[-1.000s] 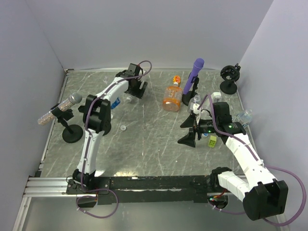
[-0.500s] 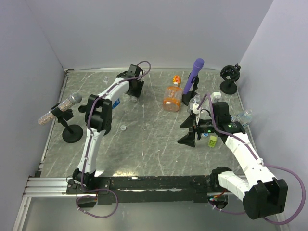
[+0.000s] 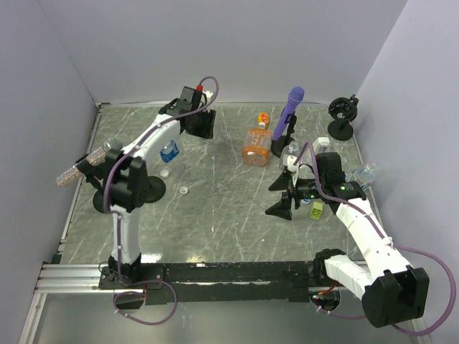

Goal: Unscrew the bottle caps
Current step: Pick up the plastic bottle at the center of the board.

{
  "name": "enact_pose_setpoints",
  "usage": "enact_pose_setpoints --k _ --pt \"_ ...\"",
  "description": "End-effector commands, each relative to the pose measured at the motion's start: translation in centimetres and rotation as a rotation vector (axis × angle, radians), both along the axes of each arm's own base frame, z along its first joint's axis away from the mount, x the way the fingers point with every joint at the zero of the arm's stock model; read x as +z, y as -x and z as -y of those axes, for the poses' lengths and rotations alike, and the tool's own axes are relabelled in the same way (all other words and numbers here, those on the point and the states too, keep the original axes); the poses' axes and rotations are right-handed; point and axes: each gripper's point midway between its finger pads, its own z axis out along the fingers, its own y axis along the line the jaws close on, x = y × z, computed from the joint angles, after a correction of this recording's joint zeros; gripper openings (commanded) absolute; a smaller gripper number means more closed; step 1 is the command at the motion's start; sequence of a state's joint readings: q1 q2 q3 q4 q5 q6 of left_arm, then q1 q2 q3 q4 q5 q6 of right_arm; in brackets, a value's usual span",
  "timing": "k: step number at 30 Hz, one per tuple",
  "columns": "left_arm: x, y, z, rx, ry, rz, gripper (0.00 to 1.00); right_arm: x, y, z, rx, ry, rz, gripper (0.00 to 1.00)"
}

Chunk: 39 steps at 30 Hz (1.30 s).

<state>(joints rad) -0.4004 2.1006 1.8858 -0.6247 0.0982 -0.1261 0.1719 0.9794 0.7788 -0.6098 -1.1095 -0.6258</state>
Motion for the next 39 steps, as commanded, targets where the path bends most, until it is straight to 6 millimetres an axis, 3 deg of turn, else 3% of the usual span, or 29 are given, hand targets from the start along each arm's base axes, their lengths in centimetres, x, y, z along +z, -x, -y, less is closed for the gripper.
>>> enact_pose_setpoints --k 1,4,7,12,15,19,24,31,35,39 --pt "9.4 5.9 4.2 -0.155 0.153 0.126 0.28 0.8 1.2 -0.1 0.070 -0.029 0.099 0.99" --pt "10.7 11.0 4.6 -0.212 0.200 0.114 0.28 1.1 2.5 -0.3 0.130 -0.049 0.153 0.99" --pt "10.4 16.3 4.5 -0.265 0.277 0.058 0.28 1.8 3.7 -0.2 0.182 -0.055 0.196 0.99" --pt "11.0 24.7 5.5 -0.382 0.420 -0.043 0.27 4.7 5.9 0.6 0.286 0.013 0.331 0.99" --pt "11.5 29.3 6.9 -0.484 0.515 -0.119 0.27 6.8 6.9 1.0 0.354 0.054 0.428 0.99" --pt "12.0 33.8 8.4 -0.602 0.625 -0.213 0.28 8.3 7.3 0.6 0.409 0.066 0.535 0.99" --pt "11.2 37.0 9.2 -0.703 0.657 -0.337 0.27 8.6 6.2 -0.5 0.445 0.172 0.728 0.99" --pt "11.1 38.4 10.9 -0.800 0.657 -0.443 0.27 9.8 6.9 -2.9 0.574 0.143 0.782 0.99" --pt "10.7 38.6 11.7 -0.841 0.649 -0.504 0.27 9.1 6.2 -3.6 0.594 0.196 0.779 0.99" --pt "10.7 38.8 12.5 -0.870 0.649 -0.526 0.27 6.6 4.9 -4.2 0.588 0.286 0.764 0.99"
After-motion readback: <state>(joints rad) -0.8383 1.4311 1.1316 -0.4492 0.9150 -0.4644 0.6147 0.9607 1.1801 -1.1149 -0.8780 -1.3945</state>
